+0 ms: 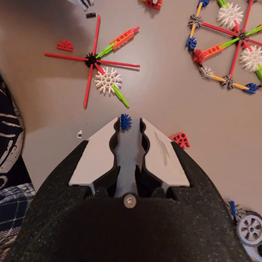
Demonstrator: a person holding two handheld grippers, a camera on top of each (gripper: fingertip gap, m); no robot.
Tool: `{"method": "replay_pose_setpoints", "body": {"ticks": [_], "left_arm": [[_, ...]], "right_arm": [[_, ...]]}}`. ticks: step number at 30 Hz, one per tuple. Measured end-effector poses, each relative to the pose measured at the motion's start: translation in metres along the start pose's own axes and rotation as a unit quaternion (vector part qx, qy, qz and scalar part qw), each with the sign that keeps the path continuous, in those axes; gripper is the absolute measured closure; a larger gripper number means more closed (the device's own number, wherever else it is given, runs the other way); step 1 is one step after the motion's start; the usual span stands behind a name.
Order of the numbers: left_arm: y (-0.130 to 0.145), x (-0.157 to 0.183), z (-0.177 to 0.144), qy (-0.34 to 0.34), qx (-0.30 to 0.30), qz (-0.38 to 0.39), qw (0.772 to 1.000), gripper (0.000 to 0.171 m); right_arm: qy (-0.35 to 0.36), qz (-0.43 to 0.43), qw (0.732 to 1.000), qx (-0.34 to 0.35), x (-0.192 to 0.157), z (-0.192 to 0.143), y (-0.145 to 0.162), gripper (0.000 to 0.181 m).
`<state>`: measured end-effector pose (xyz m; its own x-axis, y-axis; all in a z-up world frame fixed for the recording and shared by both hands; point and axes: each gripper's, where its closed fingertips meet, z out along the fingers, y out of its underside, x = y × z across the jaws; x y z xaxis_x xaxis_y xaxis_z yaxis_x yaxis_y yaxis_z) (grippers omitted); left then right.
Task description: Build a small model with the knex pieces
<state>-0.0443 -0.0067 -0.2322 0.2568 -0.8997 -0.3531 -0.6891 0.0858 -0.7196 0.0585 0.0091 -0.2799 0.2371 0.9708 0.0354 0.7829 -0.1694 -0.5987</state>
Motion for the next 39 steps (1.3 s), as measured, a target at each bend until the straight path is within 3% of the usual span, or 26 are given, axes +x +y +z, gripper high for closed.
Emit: {"method": "replay_pose_setpoints", "body": {"ticks": [4, 6, 11, 17, 33, 39], "left_arm": [[-0.003, -0.006, 0.004, -0.017, -0.001, 0.024, 1.000, 0.170], [-0.007, -0.010, 0.004, -0.034, -0.003, 0.044, 0.998, 0.170], [-0.023, -0.015, 0.007, -0.066, 0.019, 0.069, 0.995, 0.170], [-0.032, -0.015, 0.010, -0.106, 0.019, 0.119, 0.987, 0.170], [-0.042, -0.005, 0.007, -0.136, 0.034, 0.164, 0.976, 0.169], [-0.022, -0.017, -0.019, -0.147, 0.002, 0.116, 0.982, 0.148]], "right_arm": [[0.037, -0.008, 0.999, 0.023, 0.012, -0.015, -0.015, 0.153], [0.050, -0.011, 0.997, 0.050, 0.015, -0.024, -0.028, 0.164], [0.031, -0.001, 0.988, 0.149, 0.002, -0.034, -0.069, 0.169], [-0.042, 0.033, 0.973, 0.224, -0.023, -0.031, -0.102, 0.166], [-0.076, 0.054, 0.967, 0.238, -0.034, -0.024, -0.107, 0.180], [-0.055, 0.062, 0.967, 0.239, -0.018, -0.029, -0.100, 0.180]]}}
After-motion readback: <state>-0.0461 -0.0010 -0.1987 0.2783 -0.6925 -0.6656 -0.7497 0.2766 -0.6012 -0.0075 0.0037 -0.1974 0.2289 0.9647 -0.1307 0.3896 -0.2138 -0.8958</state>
